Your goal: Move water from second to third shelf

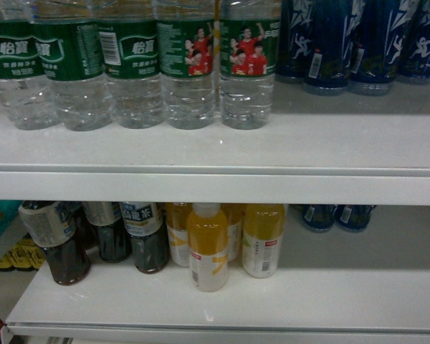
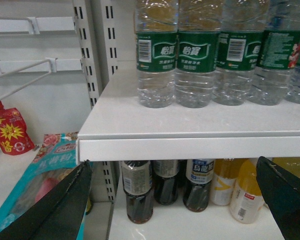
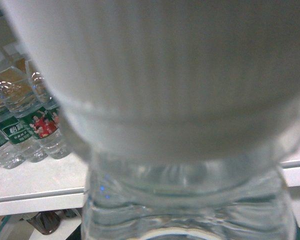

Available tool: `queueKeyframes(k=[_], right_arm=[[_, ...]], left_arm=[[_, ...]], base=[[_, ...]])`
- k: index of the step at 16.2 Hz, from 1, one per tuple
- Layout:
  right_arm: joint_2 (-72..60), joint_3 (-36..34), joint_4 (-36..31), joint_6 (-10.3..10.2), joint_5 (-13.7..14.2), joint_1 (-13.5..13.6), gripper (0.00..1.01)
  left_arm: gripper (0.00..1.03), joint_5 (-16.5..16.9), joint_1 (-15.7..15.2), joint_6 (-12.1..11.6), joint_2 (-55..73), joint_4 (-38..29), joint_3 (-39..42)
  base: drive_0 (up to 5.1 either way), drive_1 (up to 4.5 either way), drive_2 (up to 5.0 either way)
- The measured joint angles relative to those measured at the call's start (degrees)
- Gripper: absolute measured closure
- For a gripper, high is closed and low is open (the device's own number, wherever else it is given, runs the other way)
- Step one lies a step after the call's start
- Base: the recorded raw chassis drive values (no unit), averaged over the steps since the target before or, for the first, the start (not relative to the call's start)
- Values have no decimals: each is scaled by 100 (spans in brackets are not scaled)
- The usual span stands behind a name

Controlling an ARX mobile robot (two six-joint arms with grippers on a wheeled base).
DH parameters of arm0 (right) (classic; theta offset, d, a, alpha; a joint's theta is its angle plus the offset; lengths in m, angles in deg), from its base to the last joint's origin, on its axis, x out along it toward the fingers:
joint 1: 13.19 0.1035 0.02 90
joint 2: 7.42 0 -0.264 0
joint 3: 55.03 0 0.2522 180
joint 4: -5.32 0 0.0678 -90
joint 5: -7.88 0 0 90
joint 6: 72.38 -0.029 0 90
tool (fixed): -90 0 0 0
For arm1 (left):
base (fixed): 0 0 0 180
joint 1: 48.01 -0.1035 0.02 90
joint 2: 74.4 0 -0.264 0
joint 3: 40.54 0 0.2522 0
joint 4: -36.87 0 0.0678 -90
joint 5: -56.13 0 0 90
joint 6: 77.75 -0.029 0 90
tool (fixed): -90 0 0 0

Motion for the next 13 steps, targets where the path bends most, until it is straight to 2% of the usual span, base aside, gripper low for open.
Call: queueKeyframes(k=[13], right_arm=[[2, 0, 22, 0, 4, -2, 58]], left_arm=[[5, -2, 0, 2, 0, -7, 0]], base=[[-410, 202, 202]])
